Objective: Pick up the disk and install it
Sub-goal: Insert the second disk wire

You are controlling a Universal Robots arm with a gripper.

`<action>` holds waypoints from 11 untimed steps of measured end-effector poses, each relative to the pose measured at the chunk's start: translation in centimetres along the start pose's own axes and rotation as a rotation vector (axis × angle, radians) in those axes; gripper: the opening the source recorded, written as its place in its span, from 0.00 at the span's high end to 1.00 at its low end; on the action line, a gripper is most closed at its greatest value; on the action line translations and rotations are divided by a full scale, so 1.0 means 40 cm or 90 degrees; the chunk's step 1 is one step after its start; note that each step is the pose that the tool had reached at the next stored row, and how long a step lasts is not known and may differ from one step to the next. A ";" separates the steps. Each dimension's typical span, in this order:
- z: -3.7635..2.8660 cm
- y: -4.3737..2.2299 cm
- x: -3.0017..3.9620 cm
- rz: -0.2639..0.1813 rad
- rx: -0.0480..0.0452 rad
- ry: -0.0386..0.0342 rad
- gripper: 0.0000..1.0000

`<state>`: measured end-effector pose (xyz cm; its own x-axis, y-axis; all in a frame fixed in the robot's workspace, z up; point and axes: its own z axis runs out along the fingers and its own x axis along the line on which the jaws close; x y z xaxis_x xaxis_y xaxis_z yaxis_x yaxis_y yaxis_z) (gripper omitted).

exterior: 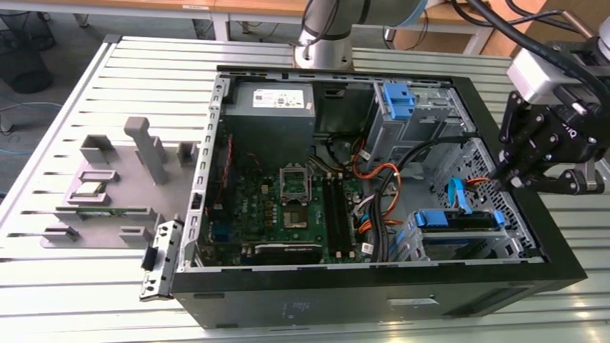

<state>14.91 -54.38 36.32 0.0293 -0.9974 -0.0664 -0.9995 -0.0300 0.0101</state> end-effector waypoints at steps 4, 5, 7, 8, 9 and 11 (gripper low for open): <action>0.002 -0.002 -0.008 0.000 0.0000 0.0000 0.76; 0.002 -0.003 -0.010 0.000 0.0000 0.0000 0.76; 0.003 -0.003 -0.015 0.000 0.0000 0.0000 0.76; 0.004 -0.003 -0.017 0.000 0.0000 0.0000 0.76; 0.004 -0.004 -0.020 0.000 0.0000 0.0000 0.76; 0.005 -0.004 -0.025 0.000 0.0000 0.0000 0.76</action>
<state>15.05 -53.36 36.19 0.0298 -0.9973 -0.0664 -0.9995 -0.0305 0.0101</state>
